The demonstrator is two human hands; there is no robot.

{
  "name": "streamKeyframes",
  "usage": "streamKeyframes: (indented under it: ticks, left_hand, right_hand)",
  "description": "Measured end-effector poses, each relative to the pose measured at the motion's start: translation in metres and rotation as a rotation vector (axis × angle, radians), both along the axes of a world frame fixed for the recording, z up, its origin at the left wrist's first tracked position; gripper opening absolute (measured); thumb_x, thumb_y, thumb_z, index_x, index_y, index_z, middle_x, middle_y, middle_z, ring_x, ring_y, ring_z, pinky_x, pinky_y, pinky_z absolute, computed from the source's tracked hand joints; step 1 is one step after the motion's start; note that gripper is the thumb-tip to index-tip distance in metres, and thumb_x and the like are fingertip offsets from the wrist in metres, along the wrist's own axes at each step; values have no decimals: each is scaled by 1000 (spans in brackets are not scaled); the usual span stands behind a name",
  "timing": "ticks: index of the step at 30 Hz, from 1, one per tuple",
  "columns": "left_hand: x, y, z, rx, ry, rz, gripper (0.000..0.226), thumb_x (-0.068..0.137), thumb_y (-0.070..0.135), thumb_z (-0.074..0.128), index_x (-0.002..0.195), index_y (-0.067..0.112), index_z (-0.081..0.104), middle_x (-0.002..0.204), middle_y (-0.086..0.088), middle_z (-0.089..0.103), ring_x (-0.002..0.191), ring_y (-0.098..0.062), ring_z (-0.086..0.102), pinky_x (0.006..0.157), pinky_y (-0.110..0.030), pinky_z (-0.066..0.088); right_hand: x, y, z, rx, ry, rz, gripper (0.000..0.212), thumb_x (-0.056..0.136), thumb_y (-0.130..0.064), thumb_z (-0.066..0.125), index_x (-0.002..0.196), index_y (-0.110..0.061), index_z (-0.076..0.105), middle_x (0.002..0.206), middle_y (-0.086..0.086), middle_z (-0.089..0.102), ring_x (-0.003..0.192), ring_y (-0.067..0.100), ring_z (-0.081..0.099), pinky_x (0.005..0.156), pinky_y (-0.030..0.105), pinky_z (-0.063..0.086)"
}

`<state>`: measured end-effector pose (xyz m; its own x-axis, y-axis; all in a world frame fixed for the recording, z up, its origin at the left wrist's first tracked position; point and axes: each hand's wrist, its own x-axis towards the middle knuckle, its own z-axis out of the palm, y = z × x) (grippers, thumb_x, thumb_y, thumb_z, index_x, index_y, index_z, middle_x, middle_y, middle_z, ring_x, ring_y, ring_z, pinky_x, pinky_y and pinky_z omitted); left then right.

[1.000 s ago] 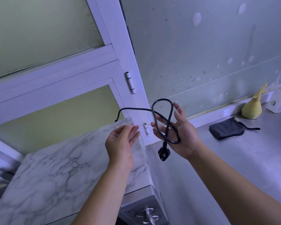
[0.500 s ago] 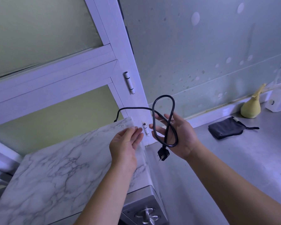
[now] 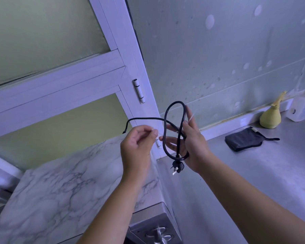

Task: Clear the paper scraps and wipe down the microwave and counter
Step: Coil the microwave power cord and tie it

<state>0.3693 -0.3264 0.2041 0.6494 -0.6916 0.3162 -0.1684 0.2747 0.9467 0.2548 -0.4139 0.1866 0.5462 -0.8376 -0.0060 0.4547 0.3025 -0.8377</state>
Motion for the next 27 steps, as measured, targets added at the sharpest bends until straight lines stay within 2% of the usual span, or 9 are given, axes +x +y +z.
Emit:
streamKeyframes:
  ticks: [3, 7, 11, 13, 15, 18, 21, 23, 27]
  left_hand:
    - [-2, -5, 6, 0, -91, -33, 11, 84, 9, 77, 85, 20, 73, 82, 0, 75, 75, -14, 70, 72, -21, 54]
    - [3, -7, 12, 18, -172, -25, 11, 82, 12, 78, 85, 22, 76, 80, 6, 74, 75, -7, 68, 69, -13, 50]
    - [6, -7, 13, 75, -216, -57, 13, 82, 17, 79, 87, 29, 78, 82, 6, 75, 76, -10, 69, 70, -16, 51]
    - [8, -6, 13, 93, -234, -62, 13, 82, 19, 79, 87, 31, 79, 82, 7, 76, 78, -8, 70, 70, -14, 51]
    - [9, -5, 13, 115, -243, -72, 14, 83, 20, 78, 88, 33, 79, 82, 8, 76, 79, -6, 70, 71, -14, 51]
    - [9, -4, 12, 132, -260, -90, 16, 83, 18, 79, 88, 32, 79, 82, 9, 76, 77, -6, 71, 71, -15, 52]
    - [9, -2, 10, 158, -272, -114, 14, 82, 17, 80, 88, 30, 80, 87, 6, 77, 82, -15, 73, 78, -31, 58]
    - [7, -1, 11, 158, -280, -114, 14, 82, 17, 80, 89, 29, 80, 88, 5, 77, 84, -18, 74, 81, -35, 59]
    - [5, 0, 13, 102, -295, -119, 18, 83, 13, 79, 90, 31, 80, 87, 6, 77, 83, -14, 73, 74, -19, 54]
  right_hand:
    - [3, 5, 1, -150, 27, -33, 48, 111, -30, 23, 138, -69, 30, 123, 2, 71, 92, 37, 75, 92, 40, 50]
    - [6, 9, 4, -274, 11, -12, 51, 111, -25, 24, 140, -67, 31, 124, 6, 70, 91, 36, 75, 91, 37, 57]
    - [5, 8, 2, -285, 41, -9, 59, 107, -9, 24, 135, -51, 55, 130, 16, 62, 86, 37, 75, 92, 38, 59]
    - [5, 7, 0, -273, 36, 24, 62, 103, -1, 24, 127, -42, 66, 133, 20, 57, 87, 41, 74, 96, 46, 56]
    - [4, 6, -1, -236, 16, 73, 54, 103, -4, 30, 125, -35, 69, 134, 21, 55, 90, 44, 73, 99, 50, 54]
    - [3, 4, -3, -201, 28, 116, 39, 99, -15, 39, 117, -24, 72, 130, 23, 57, 90, 41, 73, 93, 42, 55]
    - [4, 4, -6, -207, 55, 106, 36, 90, -23, 41, 106, -10, 70, 110, 22, 70, 83, 31, 72, 96, 46, 54]
    - [4, 4, -6, -224, 78, 101, 36, 89, -23, 40, 105, -4, 66, 107, 24, 70, 83, 29, 72, 95, 43, 54]
    - [3, 5, -3, -300, 144, 125, 35, 93, -20, 40, 108, -6, 68, 110, 18, 72, 90, 35, 73, 93, 37, 55]
